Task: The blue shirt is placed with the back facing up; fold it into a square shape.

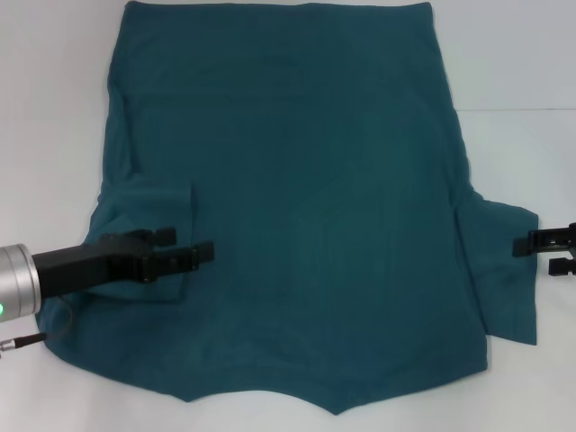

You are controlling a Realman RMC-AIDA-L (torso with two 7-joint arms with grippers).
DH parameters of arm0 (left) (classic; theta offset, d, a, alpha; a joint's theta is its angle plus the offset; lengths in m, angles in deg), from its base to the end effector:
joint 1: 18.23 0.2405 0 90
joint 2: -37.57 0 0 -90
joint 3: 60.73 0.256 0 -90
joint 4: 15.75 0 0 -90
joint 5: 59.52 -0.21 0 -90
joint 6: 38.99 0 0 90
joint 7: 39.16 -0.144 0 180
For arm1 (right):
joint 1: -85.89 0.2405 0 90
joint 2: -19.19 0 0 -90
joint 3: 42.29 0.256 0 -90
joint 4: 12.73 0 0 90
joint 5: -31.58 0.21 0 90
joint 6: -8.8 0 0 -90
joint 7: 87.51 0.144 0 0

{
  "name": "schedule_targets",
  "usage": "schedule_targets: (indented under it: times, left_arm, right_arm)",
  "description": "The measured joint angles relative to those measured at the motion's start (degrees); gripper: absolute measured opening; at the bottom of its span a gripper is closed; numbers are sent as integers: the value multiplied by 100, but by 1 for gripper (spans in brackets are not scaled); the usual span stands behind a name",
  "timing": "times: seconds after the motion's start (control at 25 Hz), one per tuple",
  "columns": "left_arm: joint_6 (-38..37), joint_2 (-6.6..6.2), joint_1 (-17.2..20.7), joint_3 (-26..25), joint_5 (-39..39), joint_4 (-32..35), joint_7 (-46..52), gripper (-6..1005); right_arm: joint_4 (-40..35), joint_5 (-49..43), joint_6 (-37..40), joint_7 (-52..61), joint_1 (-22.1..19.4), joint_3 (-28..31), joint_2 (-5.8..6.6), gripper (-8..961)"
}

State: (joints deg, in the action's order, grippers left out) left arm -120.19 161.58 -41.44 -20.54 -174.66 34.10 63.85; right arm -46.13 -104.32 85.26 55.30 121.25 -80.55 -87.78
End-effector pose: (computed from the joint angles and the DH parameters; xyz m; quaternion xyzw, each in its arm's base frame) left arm -0.2818 0.3251 0.0065 -0.8606 -0.4058 -0.2440 0.1875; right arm 0.3343 0.3692 0.0703 -0.7064 0.6756 0.0938 0.1891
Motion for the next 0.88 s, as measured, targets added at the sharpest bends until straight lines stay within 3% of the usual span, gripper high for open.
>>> schedule_targets:
  times: [0.88]
  left_arm:
    - [62, 0, 0, -11, 5, -53, -14, 899]
  right_arm:
    - [3, -24, -249, -67, -12, 104, -67, 839]
